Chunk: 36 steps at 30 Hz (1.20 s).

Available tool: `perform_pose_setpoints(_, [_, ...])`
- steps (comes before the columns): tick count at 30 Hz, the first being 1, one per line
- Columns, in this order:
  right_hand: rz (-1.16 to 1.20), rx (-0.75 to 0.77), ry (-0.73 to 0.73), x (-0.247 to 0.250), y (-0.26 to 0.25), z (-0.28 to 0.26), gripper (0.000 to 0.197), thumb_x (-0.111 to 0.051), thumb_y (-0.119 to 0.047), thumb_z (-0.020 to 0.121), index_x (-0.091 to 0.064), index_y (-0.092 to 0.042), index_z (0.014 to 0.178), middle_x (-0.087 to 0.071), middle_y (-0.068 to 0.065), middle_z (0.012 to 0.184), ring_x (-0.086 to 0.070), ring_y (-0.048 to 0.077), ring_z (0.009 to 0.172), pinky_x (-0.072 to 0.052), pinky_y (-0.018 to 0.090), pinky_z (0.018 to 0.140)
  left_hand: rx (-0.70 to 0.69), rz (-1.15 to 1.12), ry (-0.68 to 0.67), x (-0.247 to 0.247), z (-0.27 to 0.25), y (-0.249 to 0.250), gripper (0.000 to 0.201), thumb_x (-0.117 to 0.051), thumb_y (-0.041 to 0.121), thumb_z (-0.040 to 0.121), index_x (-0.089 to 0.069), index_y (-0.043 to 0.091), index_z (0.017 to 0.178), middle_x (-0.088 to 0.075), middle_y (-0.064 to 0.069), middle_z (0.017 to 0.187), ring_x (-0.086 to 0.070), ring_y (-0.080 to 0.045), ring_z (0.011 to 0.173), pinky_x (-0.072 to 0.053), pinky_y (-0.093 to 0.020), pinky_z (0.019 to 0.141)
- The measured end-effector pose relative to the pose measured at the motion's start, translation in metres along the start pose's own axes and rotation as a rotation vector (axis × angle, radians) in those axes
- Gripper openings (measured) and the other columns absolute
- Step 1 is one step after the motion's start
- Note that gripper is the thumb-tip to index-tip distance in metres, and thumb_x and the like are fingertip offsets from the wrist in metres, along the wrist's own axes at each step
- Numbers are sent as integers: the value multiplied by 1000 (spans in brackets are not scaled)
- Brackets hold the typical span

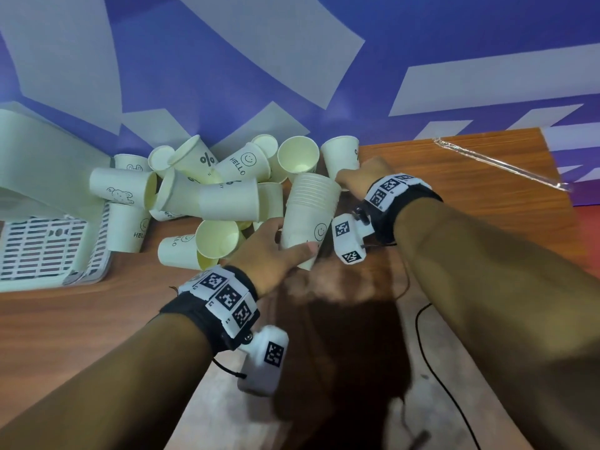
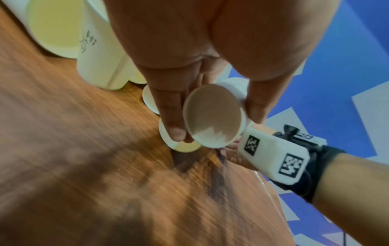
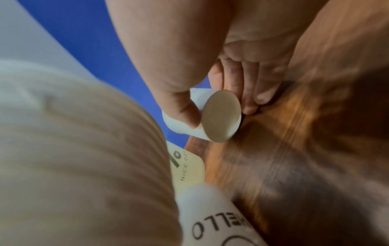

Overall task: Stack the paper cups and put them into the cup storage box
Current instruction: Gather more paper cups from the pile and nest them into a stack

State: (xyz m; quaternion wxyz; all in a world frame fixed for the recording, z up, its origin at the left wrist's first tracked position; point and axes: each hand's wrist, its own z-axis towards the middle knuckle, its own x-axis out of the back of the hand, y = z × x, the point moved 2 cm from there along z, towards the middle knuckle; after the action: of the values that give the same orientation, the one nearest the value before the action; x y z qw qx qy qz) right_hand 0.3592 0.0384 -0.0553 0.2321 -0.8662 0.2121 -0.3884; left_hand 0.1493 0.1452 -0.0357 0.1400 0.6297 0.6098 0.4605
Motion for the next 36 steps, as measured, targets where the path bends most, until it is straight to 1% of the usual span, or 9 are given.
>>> perform_pose_setpoints(3, [307, -90, -20, 5, 18, -19, 46, -69, -50, 57, -65, -16, 88, -74, 6, 83, -73, 27, 80, -58, 47, 84, 5, 8, -34, -1, -5, -2, 77, -72, 64, 61, -55, 31, 129, -70, 10, 108, -69, -9, 95, -57, -40, 88])
perform_pose_setpoints(6, [637, -95, -123, 3, 30, -44, 24, -68, -31, 79, -62, -18, 98, -71, 5, 106, -70, 22, 98, -56, 38, 91, 22, 11, -60, -3, -9, -6, 79, -74, 62, 58, -54, 31, 128, -70, 8, 109, -70, -13, 97, -58, -44, 87])
perform_pose_setpoints(10, [876, -55, -256, -12, 28, -86, 30, -70, -23, 78, -65, -12, 105, -69, 8, 115, -64, 24, 109, -47, 42, 104, -1, 6, -85, -3, -23, -3, 78, -78, 53, 57, -55, 28, 127, -70, 4, 110, -70, -17, 97, -60, -45, 83])
perform_pose_setpoints(15, [952, -17, -325, -29, 6, -138, 23, -64, -18, 87, -65, -5, 106, -68, 11, 99, -65, 24, 89, -52, 39, 88, -62, 5, -60, 18, -63, 0, 77, -78, 47, 59, -52, 27, 129, -68, 5, 112, -67, -16, 102, -57, -45, 90])
perform_pose_setpoints(18, [924, 1, -406, -40, -13, -162, 44, -66, -24, 85, -60, -3, 124, -65, 14, 108, -64, 27, 92, -56, 38, 82, -90, -31, -19, 41, -84, -6, 72, -82, 28, 71, -47, 21, 134, -64, 3, 114, -63, -14, 103, -54, -42, 93])
perform_pose_setpoints(23, [843, 141, -437, -57, -62, -196, 43, -64, -36, 88, -63, -13, 124, -67, 4, 109, -66, 25, 96, -56, 39, 80, -84, -125, 45, 92, -106, -26, 86, -81, 33, 54, -48, 23, 133, -63, 1, 120, -62, -18, 108, -51, -48, 99])
perform_pose_setpoints(28, [706, 266, -130, -103, -121, -220, 29, -67, -45, 80, -69, -22, 97, -72, 0, 105, -67, 28, 106, -50, 52, 100, -141, -107, 68, 151, -118, -58, 85, -84, 43, 52, -50, 33, 129, -61, 13, 124, -60, -11, 115, -50, -46, 100])
perform_pose_setpoints(32, [420, 277, 18, -157, -148, -226, 21, -57, -36, 92, -58, -20, 79, -57, 1, 79, -55, 18, 73, -52, 30, 79, -86, -50, 45, 199, -122, -93, 78, -83, 36, 57, -48, 30, 126, -62, 11, 117, -63, -15, 106, -54, -47, 93])
perform_pose_setpoints(36, [170, 216, 5, -215, -141, -223, 20, -53, -32, 96, -59, -13, 95, -52, -5, 74, -55, 21, 82, -45, 28, 69, 66, 10, 72, 242, -131, -157, 70, -81, 30, 62, -46, 27, 122, -62, 1, 110, -64, -23, 98, -56, -49, 89])
